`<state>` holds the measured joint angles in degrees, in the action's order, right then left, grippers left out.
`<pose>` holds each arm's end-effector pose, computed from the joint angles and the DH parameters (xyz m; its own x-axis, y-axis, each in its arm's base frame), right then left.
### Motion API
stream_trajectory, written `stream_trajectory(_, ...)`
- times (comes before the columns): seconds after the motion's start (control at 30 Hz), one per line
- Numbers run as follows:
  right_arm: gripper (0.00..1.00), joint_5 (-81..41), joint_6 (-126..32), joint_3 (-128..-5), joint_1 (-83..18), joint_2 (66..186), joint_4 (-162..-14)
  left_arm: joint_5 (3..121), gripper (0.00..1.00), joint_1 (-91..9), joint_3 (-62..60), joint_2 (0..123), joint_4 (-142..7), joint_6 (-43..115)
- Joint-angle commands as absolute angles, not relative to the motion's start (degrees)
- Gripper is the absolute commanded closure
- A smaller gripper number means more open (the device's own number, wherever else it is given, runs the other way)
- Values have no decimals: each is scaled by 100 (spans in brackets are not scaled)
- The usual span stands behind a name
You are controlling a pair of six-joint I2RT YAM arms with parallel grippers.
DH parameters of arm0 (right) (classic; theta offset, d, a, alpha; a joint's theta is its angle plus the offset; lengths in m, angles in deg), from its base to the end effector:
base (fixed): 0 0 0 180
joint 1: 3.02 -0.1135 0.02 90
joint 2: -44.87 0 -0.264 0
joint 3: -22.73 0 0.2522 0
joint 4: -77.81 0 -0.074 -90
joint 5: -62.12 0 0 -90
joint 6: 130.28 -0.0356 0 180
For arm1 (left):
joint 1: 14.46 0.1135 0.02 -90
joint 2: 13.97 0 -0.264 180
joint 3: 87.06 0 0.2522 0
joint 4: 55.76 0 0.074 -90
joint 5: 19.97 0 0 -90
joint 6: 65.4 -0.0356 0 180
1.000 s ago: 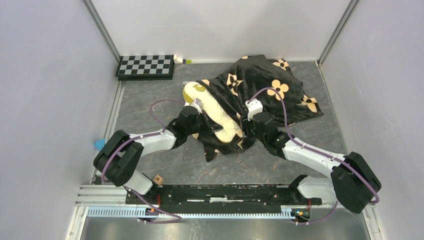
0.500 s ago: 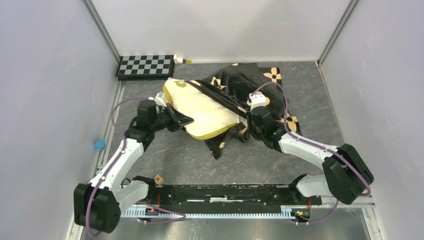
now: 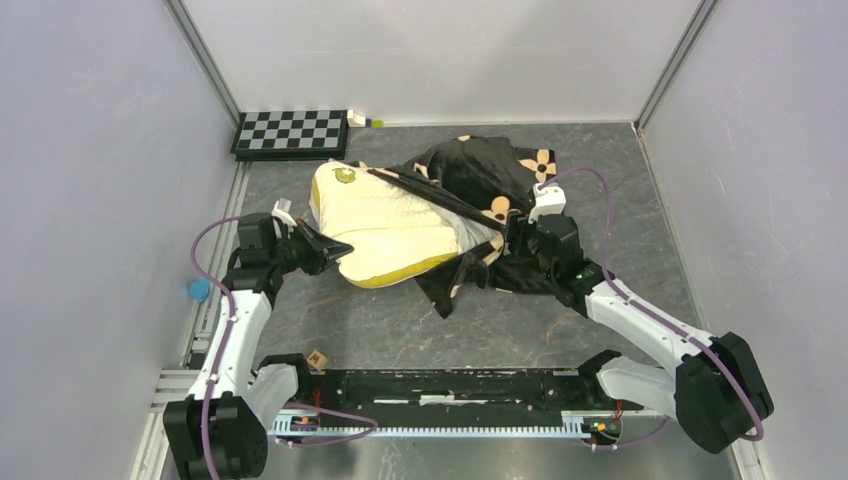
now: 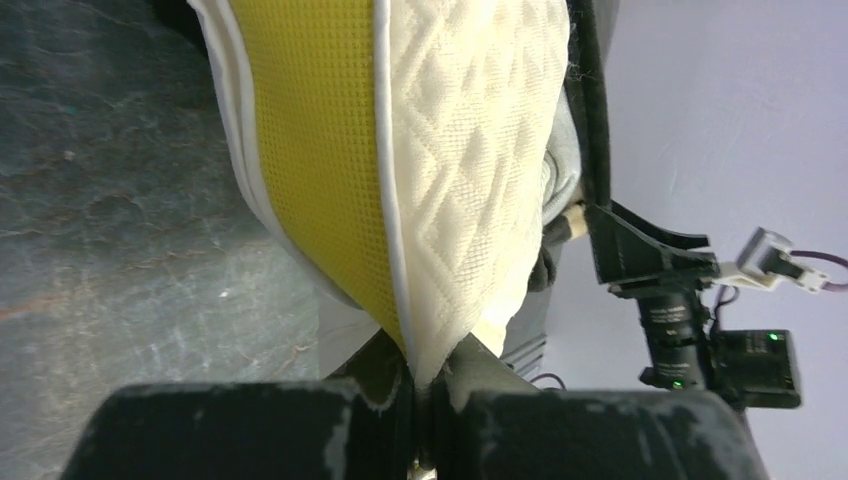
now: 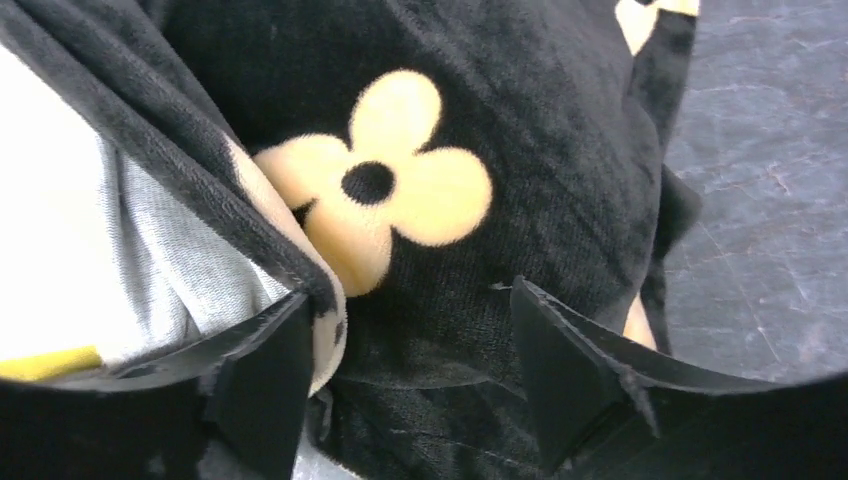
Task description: Remove the pillowcase from the pillow
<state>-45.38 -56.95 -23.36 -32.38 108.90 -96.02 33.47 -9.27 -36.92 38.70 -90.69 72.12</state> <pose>0.2169 0.1097 0.2291 -0.4066 0.0852 -0.9096 -0.1167 0.9827 0.1442 0.1944 -0.0036 0.2499 -0.7028 -0.6587 -0.2689 -0.1778 0.5285 -0.8301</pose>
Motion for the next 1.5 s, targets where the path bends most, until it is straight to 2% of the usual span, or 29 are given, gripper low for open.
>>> stream_trajectory(0.0,17,-3924,-5166,-2504,-3076,10703,-9274,3848,98,-717,-3581,3927,-8820,6516)
stream_trajectory(0.17,3,-3878,-5205,-2453,-3023,10499,-8866,4113,98,-717,-3408,3984,-9105,6399)
stream_trajectory(0.33,2,-4549,-5585,-2307,-2794,10277,-8138,5353,98,-717,-3206,3563,-9601,6483)
stream_trajectory(0.47,2,-4379,-5785,-2021,-2360,10019,-7826,5836,98,-676,-2908,3476,-9902,6332)
stream_trajectory(0.63,2,-3553,-5917,-1674,-1843,9806,-7713,5612,98,-638,-2567,3893,-10139,5964)
stream_trajectory(0.9,2,-2605,-6084,-1383,-1814,9516,-7262,5078,98,-639,-2727,3838,-9854,5954)
stream_trajectory(1.07,2,-2880,-6222,-1186,-1805,9301,-7166,4987,98,-647,-2772,3780,-9771,6053)
stream_trajectory(1.2,14,-2913,-6142,-1182,-1814,9482,-7301,4929,98,-648,-2747,3748,-9712,6123)
stream_trajectory(1.33,23,-2344,-5915,-1236,-1828,9896,-7538,4963,98,-648,-2781,3680,-9708,6138)
stream_trajectory(1.47,42,-2124,-5820,-1224,-1838,10181,-7797,4990,98,-647,-2845,3614,-9716,6142)
